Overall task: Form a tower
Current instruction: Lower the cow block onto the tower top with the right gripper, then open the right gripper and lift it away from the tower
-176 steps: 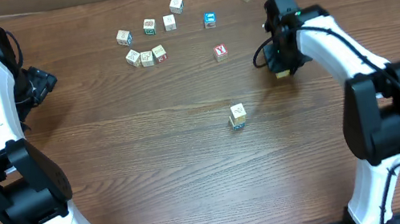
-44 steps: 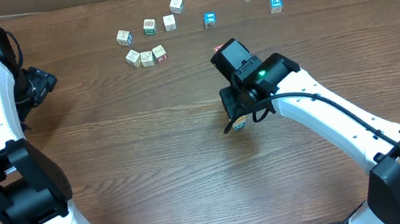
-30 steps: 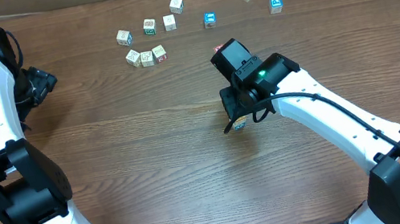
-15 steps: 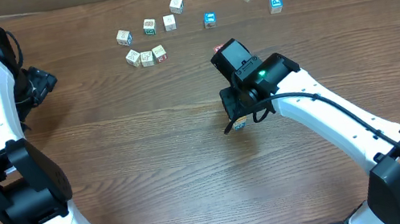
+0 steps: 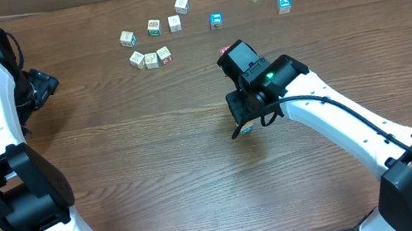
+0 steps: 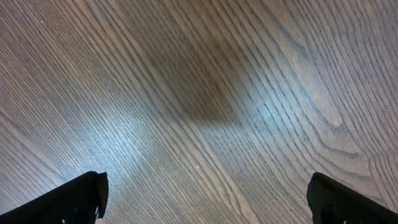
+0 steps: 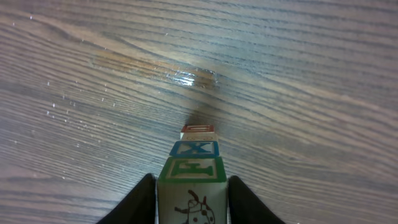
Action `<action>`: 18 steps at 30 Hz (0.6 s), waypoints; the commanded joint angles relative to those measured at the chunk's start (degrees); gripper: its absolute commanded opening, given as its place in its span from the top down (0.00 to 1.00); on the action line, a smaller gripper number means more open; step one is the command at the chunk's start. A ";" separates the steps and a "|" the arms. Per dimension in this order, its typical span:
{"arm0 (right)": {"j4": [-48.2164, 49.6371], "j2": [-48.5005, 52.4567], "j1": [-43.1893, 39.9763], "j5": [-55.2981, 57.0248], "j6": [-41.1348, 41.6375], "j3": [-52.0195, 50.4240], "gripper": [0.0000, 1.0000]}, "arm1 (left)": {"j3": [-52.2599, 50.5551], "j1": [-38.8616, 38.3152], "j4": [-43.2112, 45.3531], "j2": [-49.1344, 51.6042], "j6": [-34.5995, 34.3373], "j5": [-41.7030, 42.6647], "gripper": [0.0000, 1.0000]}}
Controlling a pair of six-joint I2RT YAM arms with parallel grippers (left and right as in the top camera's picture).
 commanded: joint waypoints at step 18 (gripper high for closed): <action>-8.66 0.00 -1.25 -0.48 -0.17 11.41 0.00 | 0.76 -0.35 0.07 0.17 0.46 -0.13 0.00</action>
